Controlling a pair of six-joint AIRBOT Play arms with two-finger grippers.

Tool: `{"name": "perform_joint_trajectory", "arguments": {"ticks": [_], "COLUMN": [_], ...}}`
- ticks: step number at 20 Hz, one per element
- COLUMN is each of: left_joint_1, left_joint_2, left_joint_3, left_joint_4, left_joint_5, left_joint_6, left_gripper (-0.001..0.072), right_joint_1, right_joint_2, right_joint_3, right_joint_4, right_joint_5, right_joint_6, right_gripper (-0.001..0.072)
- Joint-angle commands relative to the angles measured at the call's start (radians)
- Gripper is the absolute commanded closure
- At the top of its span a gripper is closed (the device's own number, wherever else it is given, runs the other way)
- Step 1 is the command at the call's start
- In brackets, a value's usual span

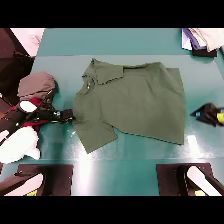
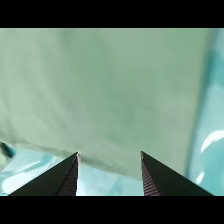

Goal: Fold the shirts.

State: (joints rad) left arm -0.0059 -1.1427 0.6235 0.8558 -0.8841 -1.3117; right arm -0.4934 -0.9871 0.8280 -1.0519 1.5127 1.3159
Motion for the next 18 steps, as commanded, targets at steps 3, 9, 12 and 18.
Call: {"name": "perform_joint_trajectory", "arguments": {"ticks": [3,9,12,18], "left_joint_1": [0.0,0.0,0.0,0.0], "left_joint_2": [0.005,0.005,0.005,0.009], "left_joint_3": [0.035,0.054,0.054,0.066], "left_joint_4": [-0.009,-0.008,-0.008,0.0], "left_joint_5": [-0.018,-0.025,-0.025,-0.064], "left_joint_6": [0.073,0.09,0.09,0.089], "left_gripper": [0.0683,0.0683,0.0682,0.0684], "right_joint_1": [-0.213,-0.09,-0.024,0.096], "right_joint_2": [0.003,-0.03,-0.03,0.035], "right_joint_3": [-0.24,-0.343,-0.362,-0.354], "right_joint_4": [-0.039,-0.043,-0.063,-0.117], "right_joint_5": [-0.034,-0.167,-0.164,-0.171], "right_joint_6": [-0.025,-0.007,0.021,0.048], "right_gripper": [0.0269,0.0271,0.0274,0.0696]}}
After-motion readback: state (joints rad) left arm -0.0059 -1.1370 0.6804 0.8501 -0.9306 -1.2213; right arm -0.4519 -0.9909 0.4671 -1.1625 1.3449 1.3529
